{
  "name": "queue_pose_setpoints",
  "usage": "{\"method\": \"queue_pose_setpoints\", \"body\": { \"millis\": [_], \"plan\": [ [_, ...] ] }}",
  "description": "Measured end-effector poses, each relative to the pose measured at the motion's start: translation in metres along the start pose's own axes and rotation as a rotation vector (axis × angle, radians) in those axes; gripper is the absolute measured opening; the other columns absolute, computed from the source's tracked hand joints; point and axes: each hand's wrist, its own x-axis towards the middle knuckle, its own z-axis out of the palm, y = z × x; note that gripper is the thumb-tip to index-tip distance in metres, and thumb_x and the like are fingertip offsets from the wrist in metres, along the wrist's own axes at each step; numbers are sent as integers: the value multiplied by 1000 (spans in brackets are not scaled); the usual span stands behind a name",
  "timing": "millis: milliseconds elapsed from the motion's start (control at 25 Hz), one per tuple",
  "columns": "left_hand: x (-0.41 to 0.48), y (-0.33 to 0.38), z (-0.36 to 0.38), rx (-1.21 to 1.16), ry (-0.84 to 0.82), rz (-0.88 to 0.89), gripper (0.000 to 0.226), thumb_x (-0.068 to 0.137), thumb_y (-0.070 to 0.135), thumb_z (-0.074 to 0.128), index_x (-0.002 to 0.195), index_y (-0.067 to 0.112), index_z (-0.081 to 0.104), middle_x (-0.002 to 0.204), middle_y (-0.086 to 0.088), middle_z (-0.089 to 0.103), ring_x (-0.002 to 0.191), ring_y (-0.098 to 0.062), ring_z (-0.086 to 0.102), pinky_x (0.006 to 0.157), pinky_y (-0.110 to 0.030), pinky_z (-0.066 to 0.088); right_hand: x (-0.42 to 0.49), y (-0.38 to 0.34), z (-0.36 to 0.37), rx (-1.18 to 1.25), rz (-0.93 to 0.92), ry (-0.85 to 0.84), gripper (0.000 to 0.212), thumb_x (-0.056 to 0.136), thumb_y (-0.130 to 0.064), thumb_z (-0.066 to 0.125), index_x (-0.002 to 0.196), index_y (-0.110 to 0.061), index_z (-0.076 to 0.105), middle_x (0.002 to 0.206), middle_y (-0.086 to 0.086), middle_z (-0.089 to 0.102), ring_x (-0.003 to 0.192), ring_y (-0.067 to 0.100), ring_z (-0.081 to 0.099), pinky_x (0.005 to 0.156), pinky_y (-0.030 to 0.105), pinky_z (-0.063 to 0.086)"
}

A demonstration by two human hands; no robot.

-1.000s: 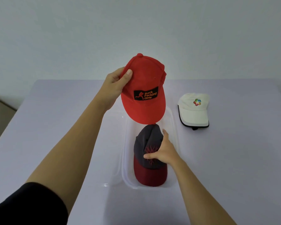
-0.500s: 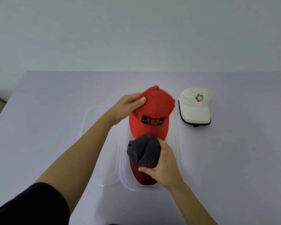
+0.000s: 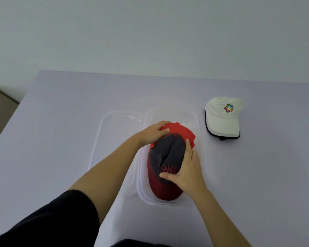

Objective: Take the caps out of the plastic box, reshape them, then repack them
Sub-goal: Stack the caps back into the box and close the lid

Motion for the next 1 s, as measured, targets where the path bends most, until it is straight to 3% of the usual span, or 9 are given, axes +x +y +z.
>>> {"method": "queue_pose_setpoints", "body": {
  "millis": [200, 320, 480, 640, 800, 1000],
  "plan": [
    [-4, 2, -3, -15, -36, -7, 62, 92, 56, 42, 146, 30, 28, 149, 6, 35, 133, -15, 37, 109, -34, 34, 9, 2, 0, -41, 44, -46, 140, 51, -67, 76, 143, -28, -21, 147, 13, 13, 136, 31, 22, 112, 48, 29],
    [-9, 1, -1, 27, -41, 9, 80, 84, 50, 62, 148, 27, 20, 144, 5, 37, 128, -16, 43, 99, -28, 40, 11, 4, 1, 10, 50, -52, 141, 51, -64, 78, 145, -24, -18, 155, 8, -3, 143, 29, 7, 116, 46, 20],
    [-10, 1, -1, 224, 39, 32, 91, 80, 53, 65, 150, 20, 16, 152, -1, 31, 136, -22, 36, 107, -34, 37, 5, 4, -2, -19, -11, -32, 138, 55, -66, 74, 145, -18, -20, 158, 5, -12, 146, 24, -5, 119, 43, 11],
    [-8, 14, 2, 216, 166, 133, 85, 84, 58, 56, 150, 25, 16, 158, 4, 20, 143, -16, 24, 116, -39, 25, -3, 12, -28, -68, -109, 4, 127, 62, -77, 57, 143, -24, -24, 155, 1, -25, 144, 20, -18, 117, 40, 2],
    [13, 52, 19, 161, 269, 250, 71, 89, 53, 51, 149, 27, 22, 156, 7, 25, 142, -11, 26, 117, -39, 25, 7, 42, -66, 50, -87, 68, 115, 64, -80, 41, 146, -25, -17, 157, -3, -20, 144, 14, -15, 118, 37, 3],
    [67, 106, 58, 256, 295, 294, 67, 95, 43, 47, 150, 17, 18, 157, 0, 22, 143, -13, 22, 111, -23, 16, 43, 101, -103, 0, 40, 249, 100, 74, -69, 36, 148, -19, -10, 158, 4, -12, 146, 21, -9, 117, 40, 6]
  ]
}}
